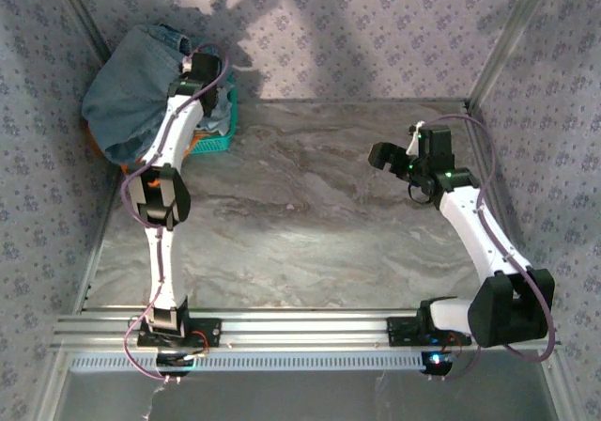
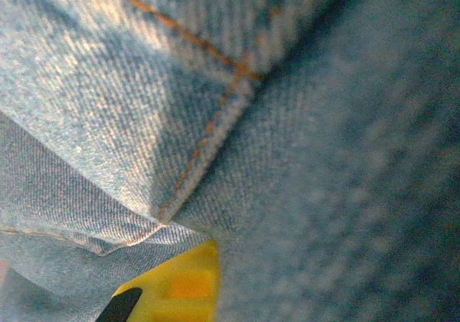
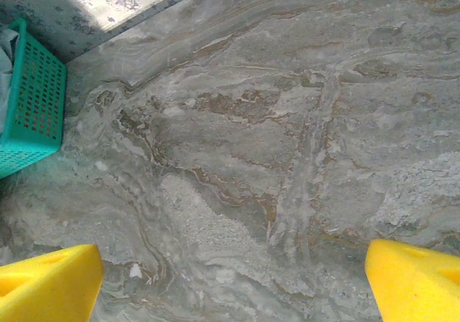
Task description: Fold and stack the trousers
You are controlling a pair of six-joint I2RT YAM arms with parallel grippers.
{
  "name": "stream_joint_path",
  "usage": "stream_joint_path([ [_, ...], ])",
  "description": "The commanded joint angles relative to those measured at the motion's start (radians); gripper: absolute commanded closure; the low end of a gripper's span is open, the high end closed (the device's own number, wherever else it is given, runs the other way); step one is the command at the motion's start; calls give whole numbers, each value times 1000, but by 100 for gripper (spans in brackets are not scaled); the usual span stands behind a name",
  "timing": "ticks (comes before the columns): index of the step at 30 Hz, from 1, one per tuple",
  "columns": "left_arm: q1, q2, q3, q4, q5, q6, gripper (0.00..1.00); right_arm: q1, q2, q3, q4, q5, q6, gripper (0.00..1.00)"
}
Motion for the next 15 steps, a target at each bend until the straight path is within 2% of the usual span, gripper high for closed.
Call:
stream_joint_path([
  [1, -22, -122, 45, 31, 21, 36, 100, 15, -15, -10, 37, -29, 4, 5],
  [4, -76, -209, 66, 49, 41, 59, 100, 19, -28, -24, 45, -12, 5, 5],
  [11, -252, -284, 199, 103, -54, 207, 100, 10, -47, -56, 62, -2, 23, 6],
  [15, -347, -310, 284, 100, -19, 235, 100, -3, -51, -76, 75, -6, 32, 6],
])
